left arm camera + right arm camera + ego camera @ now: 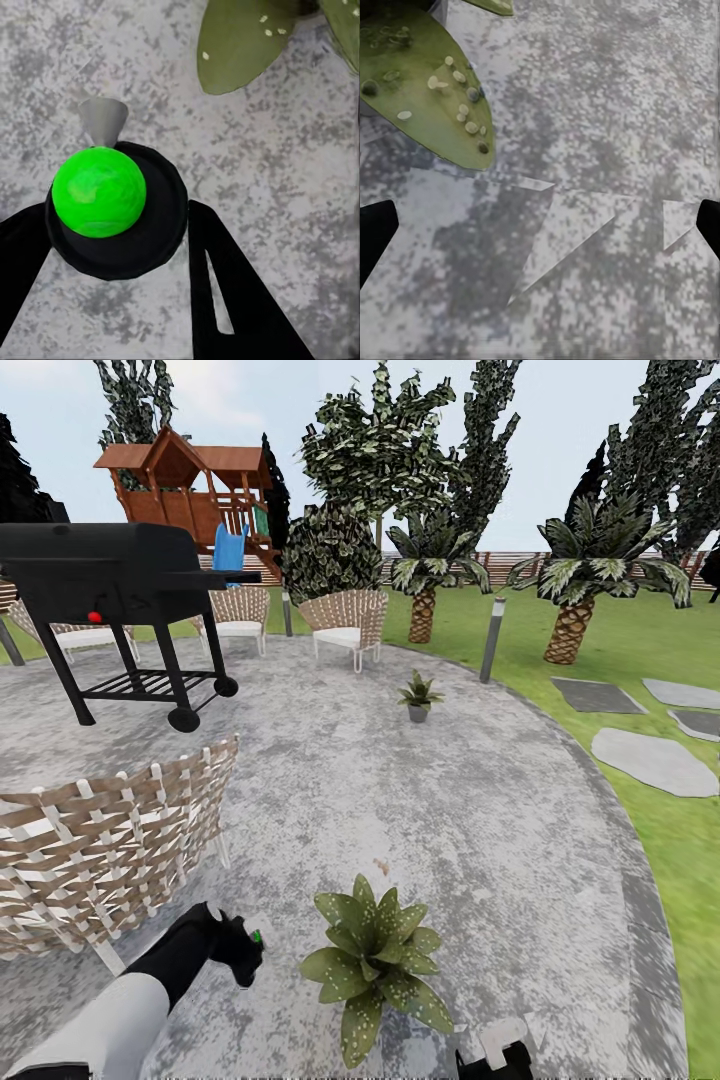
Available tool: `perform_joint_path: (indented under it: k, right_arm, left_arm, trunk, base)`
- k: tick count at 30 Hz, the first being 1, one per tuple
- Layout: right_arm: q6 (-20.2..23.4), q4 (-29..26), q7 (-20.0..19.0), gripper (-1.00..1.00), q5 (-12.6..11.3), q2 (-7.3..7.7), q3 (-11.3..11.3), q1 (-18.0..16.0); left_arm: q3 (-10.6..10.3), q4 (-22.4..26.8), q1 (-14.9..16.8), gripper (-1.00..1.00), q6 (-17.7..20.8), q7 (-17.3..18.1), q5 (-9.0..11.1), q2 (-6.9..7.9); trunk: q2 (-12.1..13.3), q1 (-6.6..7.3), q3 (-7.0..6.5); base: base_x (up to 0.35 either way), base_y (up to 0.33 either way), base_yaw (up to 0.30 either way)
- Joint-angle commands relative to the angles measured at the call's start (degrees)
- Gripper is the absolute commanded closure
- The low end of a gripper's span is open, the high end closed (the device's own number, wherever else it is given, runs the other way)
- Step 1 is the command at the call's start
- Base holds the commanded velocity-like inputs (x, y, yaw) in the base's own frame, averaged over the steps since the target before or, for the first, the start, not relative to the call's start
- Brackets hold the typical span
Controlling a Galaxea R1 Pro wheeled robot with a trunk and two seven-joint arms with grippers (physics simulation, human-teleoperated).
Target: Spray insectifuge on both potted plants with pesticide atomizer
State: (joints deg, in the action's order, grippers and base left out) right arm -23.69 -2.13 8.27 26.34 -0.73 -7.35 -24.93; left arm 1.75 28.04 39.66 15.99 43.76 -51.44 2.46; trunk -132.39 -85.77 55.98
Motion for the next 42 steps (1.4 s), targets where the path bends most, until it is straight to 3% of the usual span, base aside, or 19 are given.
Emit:
perform_joint_path:
  k: [1,23,42]
  right_arm:
    - [-0.16,0.05,0.26,-1.00,0.62,0.01,-0.47,-0.03]
    - [-0.13,0.11,0.26,-1.00,0.64,-0.02,-0.39,-0.03]
    - [-0.13,0.15,0.26,-1.00,0.64,-0.06,-0.39,-0.03]
  left_arm:
    - [1.04,0.16,0.01,1.00,0.38,0.36,-0.06,-0.17]
    - [1.37,0.26,0.03,1.00,0.18,0.27,-0.07,-0.71]
    - [1.50,0.26,0.01,1.00,0.18,0.27,-0.07,-0.79]
  trunk:
    - [-0.02,0.02,0.05]
    - [-0.02,0.02,0.05]
    - [-0.02,0.02,0.05]
  base:
    - [-0.178,-0.152,0.000]
    - [-0.051,-0.259,0.235]
    - [-0.236,-0.191,0.005]
